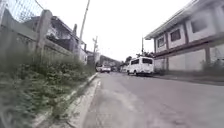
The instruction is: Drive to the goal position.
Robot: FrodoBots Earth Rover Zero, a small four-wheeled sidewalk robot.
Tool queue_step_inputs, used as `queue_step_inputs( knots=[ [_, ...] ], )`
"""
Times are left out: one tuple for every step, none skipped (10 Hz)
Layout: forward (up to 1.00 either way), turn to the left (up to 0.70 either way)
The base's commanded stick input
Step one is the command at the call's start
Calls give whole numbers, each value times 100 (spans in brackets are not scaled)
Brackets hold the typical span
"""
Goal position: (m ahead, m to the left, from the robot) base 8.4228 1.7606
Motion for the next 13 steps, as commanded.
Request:
queue_step_inputs(
  knots=[
    [70,0],
    [70,0],
    [70,0],
    [70,0],
    [70,0],
    [70,0],
    [70,0],
    [70,0],
    [70,0],
    [70,0],
    [70,0],
    [70,-13],
    [70,-25]
  ],
)
